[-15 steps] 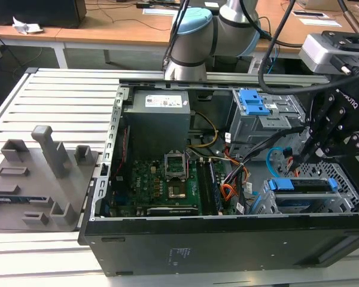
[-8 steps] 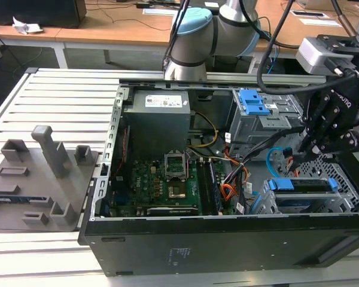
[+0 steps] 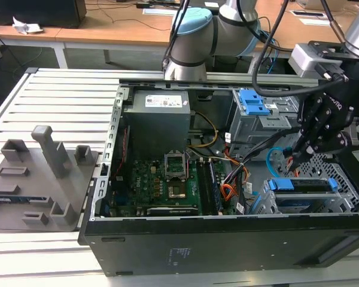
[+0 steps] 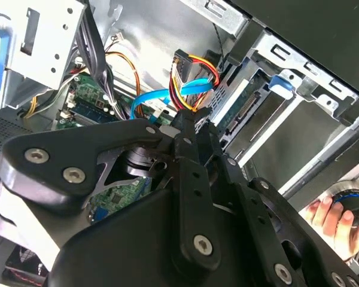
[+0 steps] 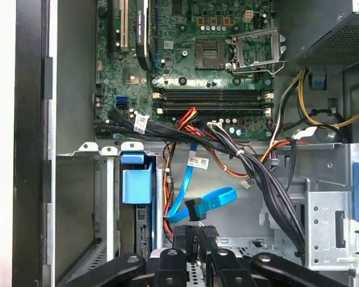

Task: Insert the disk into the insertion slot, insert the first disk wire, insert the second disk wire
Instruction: 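Insert the first disk wire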

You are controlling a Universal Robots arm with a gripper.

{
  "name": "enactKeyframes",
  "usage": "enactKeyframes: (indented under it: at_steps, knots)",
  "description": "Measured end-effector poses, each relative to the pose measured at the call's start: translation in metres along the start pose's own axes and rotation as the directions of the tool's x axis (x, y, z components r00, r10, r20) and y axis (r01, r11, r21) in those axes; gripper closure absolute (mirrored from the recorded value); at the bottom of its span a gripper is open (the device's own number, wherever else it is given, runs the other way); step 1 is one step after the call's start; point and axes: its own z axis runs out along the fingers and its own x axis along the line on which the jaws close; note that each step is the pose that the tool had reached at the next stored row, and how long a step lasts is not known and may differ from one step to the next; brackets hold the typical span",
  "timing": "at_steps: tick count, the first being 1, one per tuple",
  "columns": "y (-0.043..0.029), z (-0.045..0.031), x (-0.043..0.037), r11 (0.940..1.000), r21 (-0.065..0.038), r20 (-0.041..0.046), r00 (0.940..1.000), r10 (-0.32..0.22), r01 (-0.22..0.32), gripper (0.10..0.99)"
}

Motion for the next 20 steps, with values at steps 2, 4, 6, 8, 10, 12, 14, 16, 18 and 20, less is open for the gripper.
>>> enactKeyframes:
  at_steps: [2,4,6,8,10,12,14,16,18,20]
  knots:
    - [-0.0002,0.0025,-0.0003,1.0000,0.000,-0.0037,1.0000,0.000,0.000,0.847]
    - [-0.0003,0.0037,-0.0003,1.0000,0.000,-0.0093,1.0000,0.000,0.000,0.847]
    - [-0.0004,0.0055,-0.0003,1.0000,0.000,-0.0156,0.9999,0.001,-0.001,0.847]
    - [-0.0004,0.0055,-0.0002,1.0000,0.000,-0.0165,0.9999,0.001,-0.001,0.847]
    - [-0.0004,0.0056,-0.0002,1.0000,0.000,-0.0162,0.9999,0.001,-0.001,0.847]
    - [-0.0004,0.0056,-0.0001,1.0000,0.000,-0.0162,0.9999,0.001,-0.001,0.847]
    - [-0.0004,0.0056,0.0000,1.0000,0.000,-0.0163,0.9999,0.001,-0.001,0.922]
    - [-0.0004,0.0056,0.0002,1.0000,0.000,-0.0162,0.9999,0.001,-0.001,0.925]
    - [-0.0004,0.0056,0.0003,1.0000,0.000,-0.0163,0.9999,0.001,-0.001,0.925]
    - [-0.0006,0.0056,0.0004,1.0000,0.000,-0.0163,0.9999,0.001,-0.001,0.925]
